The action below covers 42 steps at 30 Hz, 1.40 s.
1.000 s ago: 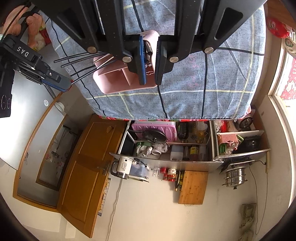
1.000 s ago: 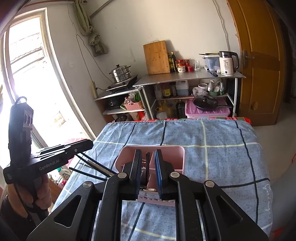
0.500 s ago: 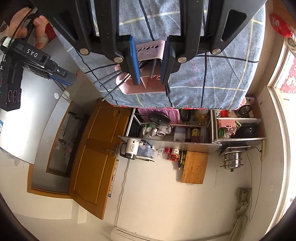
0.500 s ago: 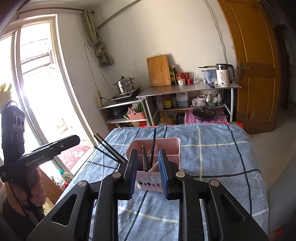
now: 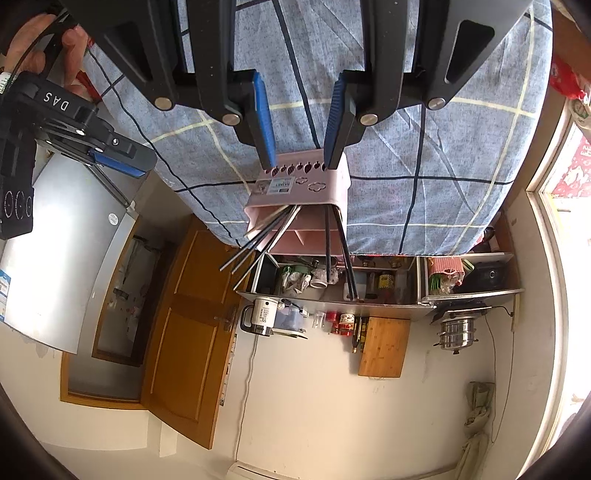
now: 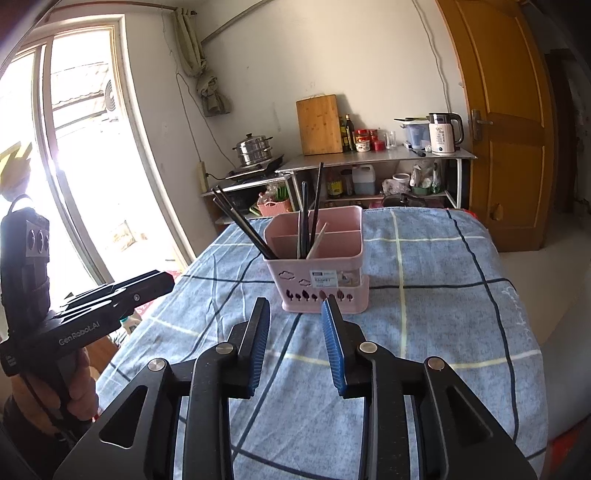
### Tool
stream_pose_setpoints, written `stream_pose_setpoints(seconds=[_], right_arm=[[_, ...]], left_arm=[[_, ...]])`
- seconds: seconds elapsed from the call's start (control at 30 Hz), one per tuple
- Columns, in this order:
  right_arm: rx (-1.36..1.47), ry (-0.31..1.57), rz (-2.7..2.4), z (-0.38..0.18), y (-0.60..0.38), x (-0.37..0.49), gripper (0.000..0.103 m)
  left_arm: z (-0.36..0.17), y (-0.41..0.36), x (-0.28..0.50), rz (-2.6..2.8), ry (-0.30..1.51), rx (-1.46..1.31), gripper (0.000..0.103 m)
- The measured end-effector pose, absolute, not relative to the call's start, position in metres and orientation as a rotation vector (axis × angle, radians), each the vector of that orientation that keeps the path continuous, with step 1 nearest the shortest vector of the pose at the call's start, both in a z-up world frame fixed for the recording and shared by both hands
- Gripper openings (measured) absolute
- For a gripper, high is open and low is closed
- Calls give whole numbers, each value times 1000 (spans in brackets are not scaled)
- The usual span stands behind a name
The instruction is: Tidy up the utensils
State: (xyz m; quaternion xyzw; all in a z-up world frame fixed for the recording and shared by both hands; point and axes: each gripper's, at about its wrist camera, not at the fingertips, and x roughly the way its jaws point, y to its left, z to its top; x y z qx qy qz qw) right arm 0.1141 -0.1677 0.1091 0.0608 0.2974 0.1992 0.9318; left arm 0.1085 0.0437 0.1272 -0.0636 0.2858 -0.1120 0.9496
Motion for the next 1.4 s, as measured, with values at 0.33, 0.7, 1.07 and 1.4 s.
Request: stream_pose_setpoints(seconds=[0.33,0.7,1.07,1.4], right_arm=[[106,614,390,90,-169,84,33],[76,605,385,79,-168,67,34],[46,555,352,74,-166,53,34],[31,524,328,64,-168,46,34]], left_arm=[[103,28,71,-222,579,-105,27],[88,14,44,-220,548,-83,27],[82,20,41,-192,503,-108,27],[64,12,41,-194,508,-80,27]])
